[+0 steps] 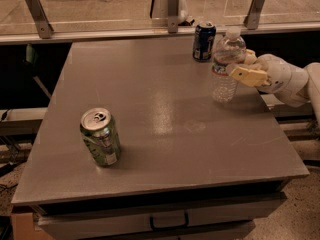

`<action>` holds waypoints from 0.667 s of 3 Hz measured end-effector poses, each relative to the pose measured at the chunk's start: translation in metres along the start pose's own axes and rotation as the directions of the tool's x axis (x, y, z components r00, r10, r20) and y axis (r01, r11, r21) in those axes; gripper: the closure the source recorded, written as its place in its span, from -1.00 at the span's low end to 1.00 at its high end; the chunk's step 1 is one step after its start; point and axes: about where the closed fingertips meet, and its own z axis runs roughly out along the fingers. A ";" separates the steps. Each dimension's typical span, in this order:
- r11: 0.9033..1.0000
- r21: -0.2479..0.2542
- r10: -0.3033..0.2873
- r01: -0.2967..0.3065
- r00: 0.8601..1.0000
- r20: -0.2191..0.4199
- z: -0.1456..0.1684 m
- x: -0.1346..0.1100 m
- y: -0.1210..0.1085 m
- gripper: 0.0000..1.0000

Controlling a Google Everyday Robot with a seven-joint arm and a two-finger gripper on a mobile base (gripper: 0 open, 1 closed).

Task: Place water bottle upright

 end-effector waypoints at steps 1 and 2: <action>1.000 -0.004 0.030 -0.030 1.000 -0.005 -0.006 0.010 -0.002 0.66; 0.999 -0.004 0.048 -0.048 0.999 -0.014 -0.010 0.018 -0.003 0.16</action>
Offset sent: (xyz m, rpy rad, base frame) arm 0.0044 -0.0101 -0.0345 -0.0321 0.0574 0.0326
